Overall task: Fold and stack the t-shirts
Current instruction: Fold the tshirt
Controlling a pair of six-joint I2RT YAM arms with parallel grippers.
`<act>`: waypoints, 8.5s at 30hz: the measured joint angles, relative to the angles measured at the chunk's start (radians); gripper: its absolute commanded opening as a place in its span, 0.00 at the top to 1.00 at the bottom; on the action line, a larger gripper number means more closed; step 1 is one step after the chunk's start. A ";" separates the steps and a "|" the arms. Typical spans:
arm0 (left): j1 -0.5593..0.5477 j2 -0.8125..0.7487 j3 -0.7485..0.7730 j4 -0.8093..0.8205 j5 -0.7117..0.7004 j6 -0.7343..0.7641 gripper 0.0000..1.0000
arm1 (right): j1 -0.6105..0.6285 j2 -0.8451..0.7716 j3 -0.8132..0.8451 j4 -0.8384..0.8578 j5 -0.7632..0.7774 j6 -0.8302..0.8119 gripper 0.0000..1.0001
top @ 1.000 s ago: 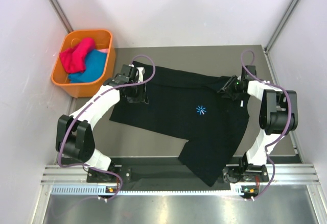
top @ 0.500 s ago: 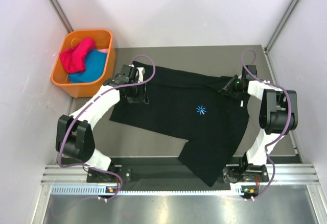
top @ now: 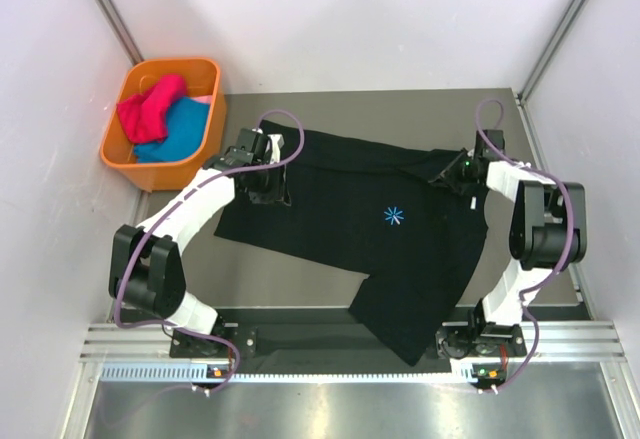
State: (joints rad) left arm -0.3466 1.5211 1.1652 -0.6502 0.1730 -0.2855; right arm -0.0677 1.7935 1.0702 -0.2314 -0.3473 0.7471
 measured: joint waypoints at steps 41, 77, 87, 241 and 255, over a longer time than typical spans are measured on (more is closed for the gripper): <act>0.045 -0.039 -0.084 0.081 0.162 -0.043 0.53 | 0.327 -0.264 -0.142 -0.208 0.151 0.419 0.34; -0.344 0.566 0.131 0.756 0.175 -0.580 0.57 | -0.119 -0.428 -0.260 -0.263 0.139 -0.363 0.43; -0.357 0.632 0.187 0.780 0.193 -0.627 0.62 | -0.124 -0.378 -0.260 -0.216 0.099 -0.375 0.47; 0.110 0.240 0.063 0.170 0.335 -0.079 0.62 | -0.166 0.360 0.579 -0.371 0.299 -0.462 1.00; 0.180 0.267 0.076 0.166 0.380 -0.116 0.62 | -0.170 0.317 0.517 -0.346 0.431 -0.306 1.00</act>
State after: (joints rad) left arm -0.1665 1.7882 1.2411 -0.4843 0.5526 -0.4015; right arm -0.2379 2.1109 1.5871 -0.5777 0.0834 0.4408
